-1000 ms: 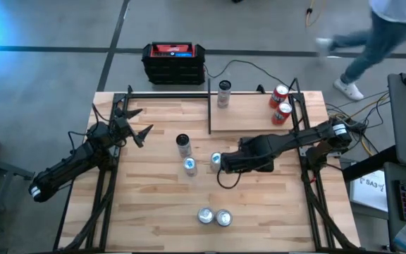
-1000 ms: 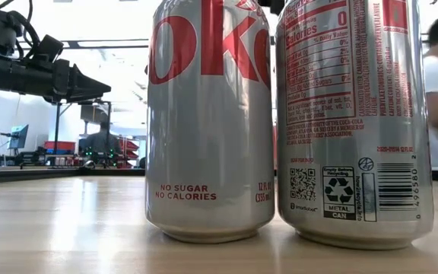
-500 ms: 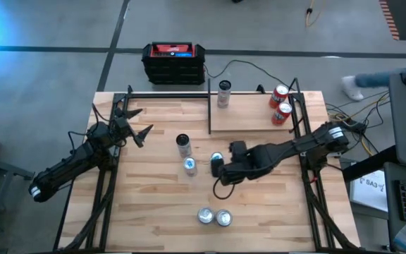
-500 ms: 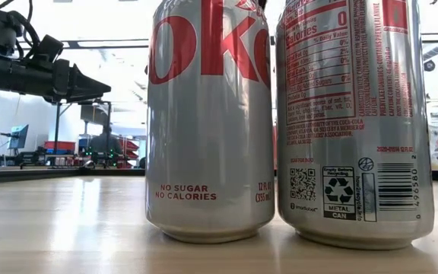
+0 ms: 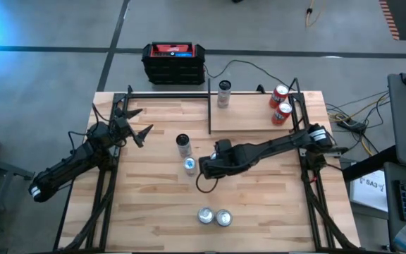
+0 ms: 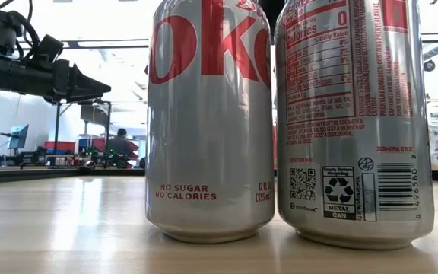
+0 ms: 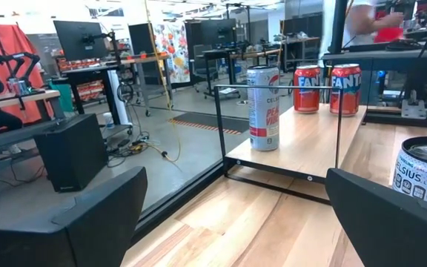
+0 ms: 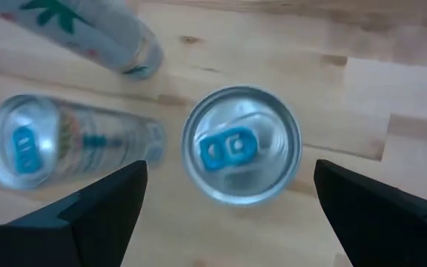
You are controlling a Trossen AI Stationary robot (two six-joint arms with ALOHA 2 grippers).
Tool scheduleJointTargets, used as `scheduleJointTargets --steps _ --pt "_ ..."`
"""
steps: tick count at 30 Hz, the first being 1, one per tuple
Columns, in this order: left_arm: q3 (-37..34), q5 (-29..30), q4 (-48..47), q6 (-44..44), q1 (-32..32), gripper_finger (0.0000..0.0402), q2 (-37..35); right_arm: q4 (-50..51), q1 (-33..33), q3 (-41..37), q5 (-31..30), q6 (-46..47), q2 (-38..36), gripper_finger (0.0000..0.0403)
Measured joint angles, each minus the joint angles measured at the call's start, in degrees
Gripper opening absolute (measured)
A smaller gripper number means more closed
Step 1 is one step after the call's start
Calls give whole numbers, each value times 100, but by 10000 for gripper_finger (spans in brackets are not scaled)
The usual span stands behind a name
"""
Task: Place canned beverage on shelf
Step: Put the right blue soda can on the shelf
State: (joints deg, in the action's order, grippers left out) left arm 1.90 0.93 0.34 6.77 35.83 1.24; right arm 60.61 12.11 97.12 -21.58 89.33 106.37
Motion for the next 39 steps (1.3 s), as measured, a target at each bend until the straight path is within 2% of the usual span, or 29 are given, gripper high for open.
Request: scheduleJointTargets --steps 9,15,19,27,30,33,39 --pt "-1 -1 0 1 0 398 0 4 -237 0 57 -85 196 372" --pt "-1 0 0 1 0 398 -1 16 -226 0 55 186 320 367" --pt "0 -2 1 0 -1 398 1 42 -232 -2 53 221 416 338" --pt "-1 -2 0 -1 0 398 -1 65 -279 -2 103 545 528 251" --pt "-1 -1 0 0 -2 398 0 61 -270 -2 109 350 516 235" --pt "-1 -2 1 -1 -2 398 -1 58 -265 -2 124 -81 502 236" --pt "-1 -1 0 0 -2 398 0 55 -263 -2 427 -1578 476 239"
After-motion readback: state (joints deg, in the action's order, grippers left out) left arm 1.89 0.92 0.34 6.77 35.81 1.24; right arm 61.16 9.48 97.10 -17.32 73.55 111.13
